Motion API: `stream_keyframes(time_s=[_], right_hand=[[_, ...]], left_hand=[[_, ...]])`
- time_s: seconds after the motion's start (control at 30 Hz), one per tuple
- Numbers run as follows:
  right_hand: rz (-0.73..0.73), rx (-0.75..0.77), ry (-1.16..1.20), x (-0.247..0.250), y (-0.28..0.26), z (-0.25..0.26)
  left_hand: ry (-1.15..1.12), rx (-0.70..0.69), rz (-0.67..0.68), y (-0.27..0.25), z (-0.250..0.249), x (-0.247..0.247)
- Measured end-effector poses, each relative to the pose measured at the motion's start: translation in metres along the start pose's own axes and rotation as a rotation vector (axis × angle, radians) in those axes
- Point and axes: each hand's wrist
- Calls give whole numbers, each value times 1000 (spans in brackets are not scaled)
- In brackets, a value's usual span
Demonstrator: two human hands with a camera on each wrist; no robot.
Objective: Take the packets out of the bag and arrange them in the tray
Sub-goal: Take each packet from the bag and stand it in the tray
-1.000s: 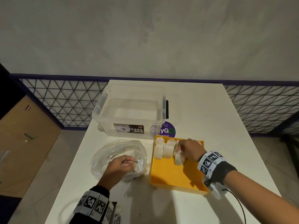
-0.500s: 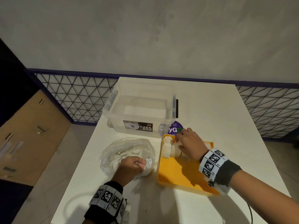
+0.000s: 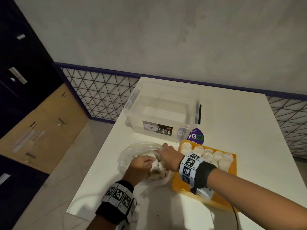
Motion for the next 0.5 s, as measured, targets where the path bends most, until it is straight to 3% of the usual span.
stream_keyframes(time_s=[0.1,0.23,0.43,0.5], right_hand=[[-4,21,47,4,-4,-3],[12,41,21,3,-9,-4],[17,38,85,5,-9,-1],[14,33,104,3,-8,1]], left_hand=[[236,67,21,5,7,18],[595,165,-48,15,29,38],[390,78,-12,16,16,22],[430,97,15,19,12,10]])
Point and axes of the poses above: each hand's wrist, its own y-axis towards the middle knuckle, its own x-axis out of the back of the hand, z = x × y, and after that the axes turned 10 degrees about -y, right-handed
